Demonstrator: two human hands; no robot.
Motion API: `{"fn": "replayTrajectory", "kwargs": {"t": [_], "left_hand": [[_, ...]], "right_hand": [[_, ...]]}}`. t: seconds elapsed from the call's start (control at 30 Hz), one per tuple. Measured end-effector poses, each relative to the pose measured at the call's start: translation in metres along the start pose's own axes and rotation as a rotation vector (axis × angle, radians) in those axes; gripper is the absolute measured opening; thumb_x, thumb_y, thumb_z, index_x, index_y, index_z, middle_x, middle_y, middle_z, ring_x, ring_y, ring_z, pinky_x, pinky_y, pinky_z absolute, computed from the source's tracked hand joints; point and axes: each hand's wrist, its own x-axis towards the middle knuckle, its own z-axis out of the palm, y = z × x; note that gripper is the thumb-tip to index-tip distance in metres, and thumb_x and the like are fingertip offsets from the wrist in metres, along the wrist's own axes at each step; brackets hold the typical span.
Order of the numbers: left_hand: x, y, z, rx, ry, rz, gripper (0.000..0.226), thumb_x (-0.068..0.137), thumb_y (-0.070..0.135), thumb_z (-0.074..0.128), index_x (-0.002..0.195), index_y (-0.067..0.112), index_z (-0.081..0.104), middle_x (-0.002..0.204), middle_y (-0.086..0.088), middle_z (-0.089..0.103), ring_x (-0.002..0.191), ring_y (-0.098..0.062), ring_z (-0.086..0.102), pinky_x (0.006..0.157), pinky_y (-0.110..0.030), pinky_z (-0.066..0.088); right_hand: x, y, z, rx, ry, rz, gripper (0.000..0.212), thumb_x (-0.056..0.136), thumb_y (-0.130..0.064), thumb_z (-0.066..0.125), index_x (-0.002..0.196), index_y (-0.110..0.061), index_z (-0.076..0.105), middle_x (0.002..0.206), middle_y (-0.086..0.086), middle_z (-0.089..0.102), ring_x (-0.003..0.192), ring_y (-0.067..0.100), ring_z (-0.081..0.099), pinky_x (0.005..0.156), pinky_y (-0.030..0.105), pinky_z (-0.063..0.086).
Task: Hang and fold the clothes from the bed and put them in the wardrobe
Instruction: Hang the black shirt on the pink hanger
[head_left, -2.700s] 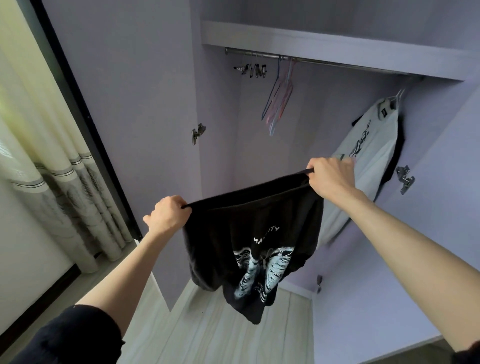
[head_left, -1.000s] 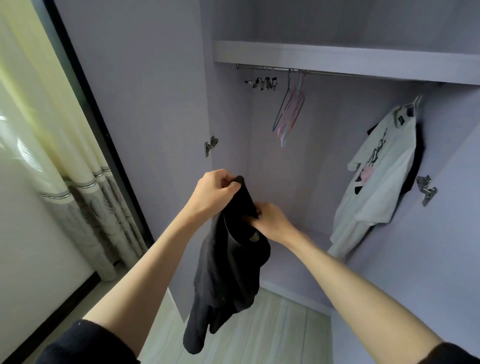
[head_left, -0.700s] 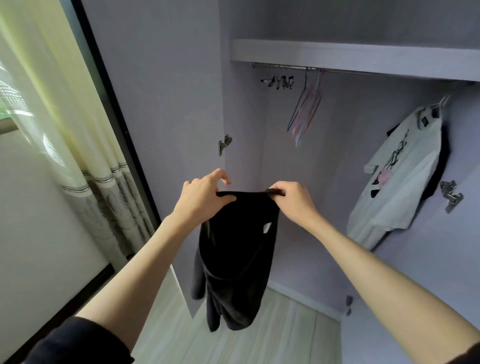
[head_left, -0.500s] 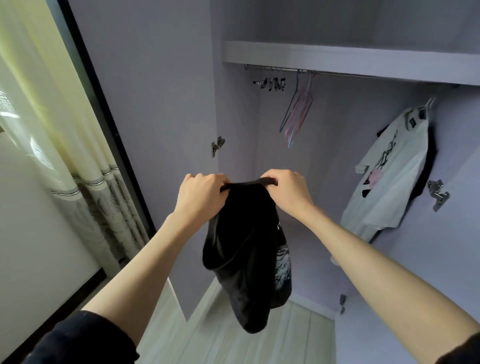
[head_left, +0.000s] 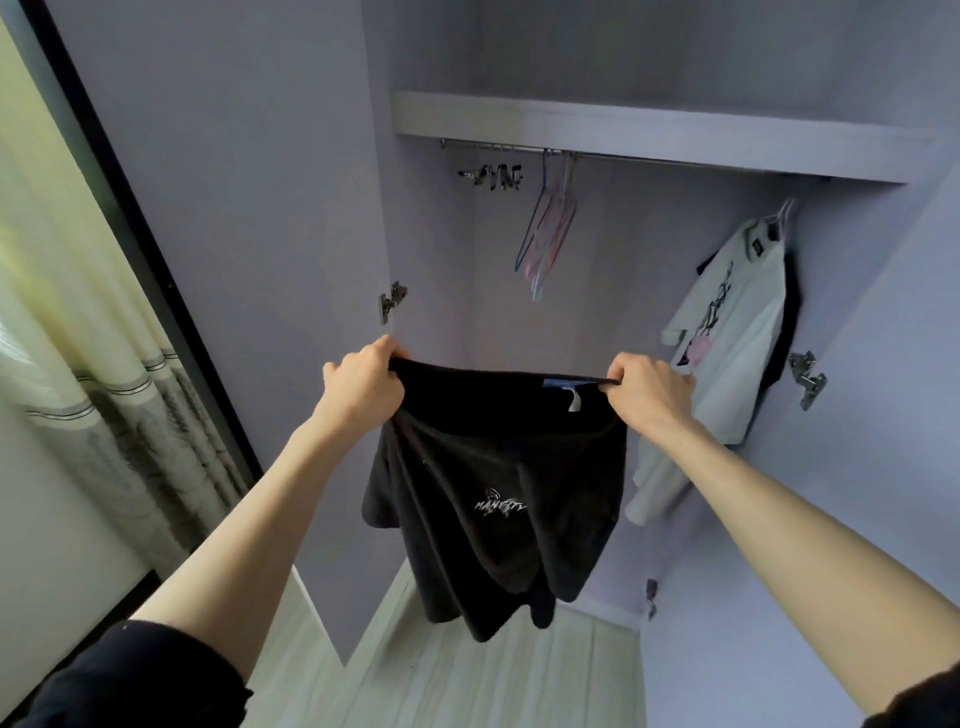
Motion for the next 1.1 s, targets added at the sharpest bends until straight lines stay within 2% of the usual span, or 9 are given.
{"fn": "replayTrajectory", "kwargs": {"t": [0.07,0.17,0.27,0.37,0.43,0.57,0.7,0.97,1.1], "left_hand": [[0.0,-0.002,0.007,0.013,-0.12,0.048,0.039,0.085,-0.003,0.036,0.106,0.023,0.056,0.102,0.001,0.064,0.099,-0.027,0.052,0.088,-0.032,0.021],[-0.002,-0.012,0.013,-0.043,-0.23,0.128,0.023,0.094,0.013,0.047,0.107,0.027,0.059,0.094,0.012,0.062,0.097,-0.023,0.055,0.097,-0.034,0.029],[-0.002,-0.021,0.011,0.018,-0.346,0.127,0.023,0.087,0.036,0.064,0.107,0.026,0.063,0.089,0.006,0.06,0.094,-0.024,0.055,0.096,-0.036,0.036],[-0.007,-0.021,0.016,0.227,-0.295,0.192,0.031,0.082,0.051,0.064,0.092,0.021,0.066,0.08,-0.002,0.062,0.082,-0.025,0.051,0.085,-0.032,0.033],[-0.012,-0.019,0.021,0.234,-0.179,0.219,0.027,0.087,0.043,0.061,0.09,0.017,0.067,0.081,-0.007,0.065,0.085,-0.032,0.055,0.081,-0.032,0.036],[-0.013,-0.02,0.015,0.025,0.018,-0.027,0.018,0.087,0.027,0.055,0.076,0.013,0.058,0.086,-0.015,0.065,0.088,-0.04,0.055,0.072,-0.035,0.044],[-0.005,-0.032,0.0,-0.042,0.074,-0.152,0.015,0.077,0.021,0.049,0.068,0.009,0.054,0.074,-0.014,0.06,0.08,-0.04,0.054,0.063,-0.032,0.039],[0.011,-0.05,0.022,-0.107,-0.197,-0.1,0.002,0.088,0.008,0.056,0.089,0.008,0.054,0.091,-0.007,0.059,0.085,-0.025,0.051,0.067,-0.024,0.035],[0.013,-0.052,0.036,-0.193,-0.425,0.104,0.046,0.083,-0.013,0.043,0.116,0.015,0.059,0.102,0.0,0.065,0.104,-0.021,0.06,0.085,-0.02,0.045]], "right_hand": [[0.001,0.001,-0.005,0.017,-0.025,0.002,0.012,0.089,-0.018,0.055,0.08,-0.026,0.056,0.094,0.004,0.067,0.094,0.028,0.058,0.081,0.036,0.033],[0.004,-0.006,-0.013,0.07,-0.047,0.018,0.017,0.087,-0.014,0.056,0.077,-0.028,0.059,0.095,0.002,0.068,0.097,0.028,0.059,0.092,0.039,0.039],[0.007,-0.011,-0.018,0.091,-0.042,0.011,0.015,0.087,-0.018,0.06,0.076,-0.029,0.062,0.092,0.001,0.069,0.097,0.027,0.059,0.094,0.04,0.04],[0.007,-0.021,-0.015,0.111,-0.022,-0.018,0.017,0.087,-0.015,0.059,0.077,-0.028,0.065,0.087,0.001,0.068,0.092,0.026,0.059,0.093,0.041,0.043],[0.006,-0.028,-0.012,0.099,-0.01,-0.05,0.02,0.087,-0.014,0.058,0.076,-0.029,0.063,0.081,0.0,0.065,0.086,0.025,0.057,0.088,0.039,0.042],[0.005,-0.027,-0.004,-0.047,0.011,-0.09,0.015,0.09,-0.016,0.057,0.086,-0.027,0.067,0.079,-0.001,0.064,0.076,0.023,0.052,0.077,0.034,0.027],[0.004,-0.015,-0.001,-0.073,0.0,-0.028,0.032,0.086,-0.002,0.049,0.098,-0.026,0.066,0.098,0.0,0.065,0.094,0.026,0.057,0.091,0.038,0.028],[0.019,-0.005,-0.01,0.117,-0.203,0.152,0.01,0.084,-0.014,0.064,0.085,-0.022,0.069,0.094,0.005,0.067,0.097,0.026,0.06,0.095,0.04,0.045],[0.033,0.001,-0.002,0.359,-0.258,0.222,0.013,0.081,-0.003,0.063,0.083,-0.013,0.072,0.088,0.008,0.071,0.07,0.02,0.068,0.086,0.03,0.053]]}}
